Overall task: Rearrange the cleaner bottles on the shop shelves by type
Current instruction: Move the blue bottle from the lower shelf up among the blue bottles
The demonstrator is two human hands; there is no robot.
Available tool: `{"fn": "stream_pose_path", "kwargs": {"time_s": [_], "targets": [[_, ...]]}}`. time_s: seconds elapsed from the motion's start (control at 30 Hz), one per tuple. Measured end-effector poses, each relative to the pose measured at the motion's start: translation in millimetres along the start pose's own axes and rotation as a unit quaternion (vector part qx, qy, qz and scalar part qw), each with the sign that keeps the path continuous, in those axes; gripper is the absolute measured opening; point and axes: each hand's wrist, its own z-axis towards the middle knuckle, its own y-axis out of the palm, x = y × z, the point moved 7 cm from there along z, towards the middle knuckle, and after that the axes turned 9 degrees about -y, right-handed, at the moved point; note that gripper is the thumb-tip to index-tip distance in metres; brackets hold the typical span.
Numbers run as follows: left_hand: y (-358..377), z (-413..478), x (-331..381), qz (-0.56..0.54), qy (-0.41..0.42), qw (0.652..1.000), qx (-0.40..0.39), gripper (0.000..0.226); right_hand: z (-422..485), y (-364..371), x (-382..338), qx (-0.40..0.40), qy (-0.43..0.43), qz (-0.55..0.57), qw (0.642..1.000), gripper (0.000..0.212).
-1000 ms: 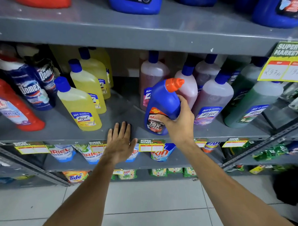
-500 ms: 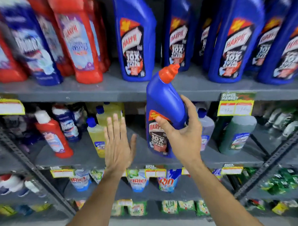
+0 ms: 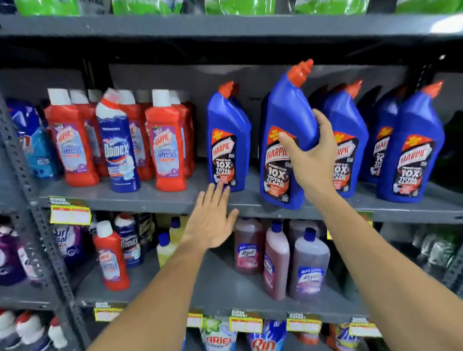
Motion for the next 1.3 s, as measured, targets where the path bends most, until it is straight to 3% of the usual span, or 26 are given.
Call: {"fn": "stream_pose_path", "kwargs": {"time_s": [0.3, 0.73, 0.83, 1.0, 1.3], "targets": [[-1.2, 0.8, 6.7, 0.015, -0.025, 0.998, 0.051, 0.055, 11.0, 18.3, 63.5, -0.012, 0.044, -0.073, 0.996, 0.078], [-1.7, -2.4, 7.2, -0.002, -0.039, 0.998, 0.048, 0.056, -42.6, 26.1, 130.9, -0.183, 0.155, -0.112, 0.964, 0.137], [-2.7, -2.6, 6.5, 0.003, -0.040, 0.998, 0.052, 0.056, -38.3, 24.2, 135.0, -0.171, 0.169, -0.100, 0.966, 0.132], [-4.1, -4.0, 6.8, 0.002, -0.039, 0.998, 0.052, 0.055, -39.0, 21.8, 136.1, -0.134, 0.156, -0.078, 0.975, 0.105], [-5.4, -4.5, 9.0, 0.003, -0.048, 0.998, 0.050, 0.054, -32.4, 21.8, 144.8, -0.176, 0.182, -0.093, 0.963, 0.111]]}}
